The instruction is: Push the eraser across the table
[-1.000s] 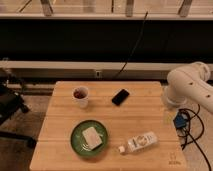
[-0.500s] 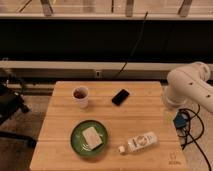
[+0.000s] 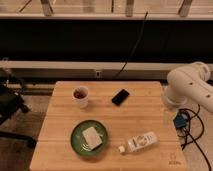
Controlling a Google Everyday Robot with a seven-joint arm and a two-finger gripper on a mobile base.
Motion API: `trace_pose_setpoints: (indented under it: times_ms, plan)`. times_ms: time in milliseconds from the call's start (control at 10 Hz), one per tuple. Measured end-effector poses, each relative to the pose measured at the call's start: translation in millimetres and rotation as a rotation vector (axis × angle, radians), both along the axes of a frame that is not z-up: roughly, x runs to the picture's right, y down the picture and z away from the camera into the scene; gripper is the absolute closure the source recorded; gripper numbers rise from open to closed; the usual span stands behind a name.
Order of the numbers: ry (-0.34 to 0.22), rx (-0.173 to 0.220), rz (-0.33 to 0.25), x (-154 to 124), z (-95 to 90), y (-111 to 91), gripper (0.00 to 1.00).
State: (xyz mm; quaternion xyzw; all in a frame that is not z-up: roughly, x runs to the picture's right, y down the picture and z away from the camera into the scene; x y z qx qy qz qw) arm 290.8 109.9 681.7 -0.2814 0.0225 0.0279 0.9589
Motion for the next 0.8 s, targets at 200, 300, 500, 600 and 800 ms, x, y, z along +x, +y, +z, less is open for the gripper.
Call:
trace_pose_setpoints:
  times_ms: [200,300,500,600,800]
  plan:
    - [0.000,0.000,0.000,0.0,0.0,0.0,0.20]
    - [0.000,0.000,0.000,-0.1,0.0,0.0,0.20]
    - [0.001,0.003,-0.001,0.6,1.7,-1.9,0.20]
    - [0.001,0.010,-0.008,1.5,7.4,-7.2,0.20]
    - [-0.011,0.021,-0.018,-3.6,25.2,-22.6,0.20]
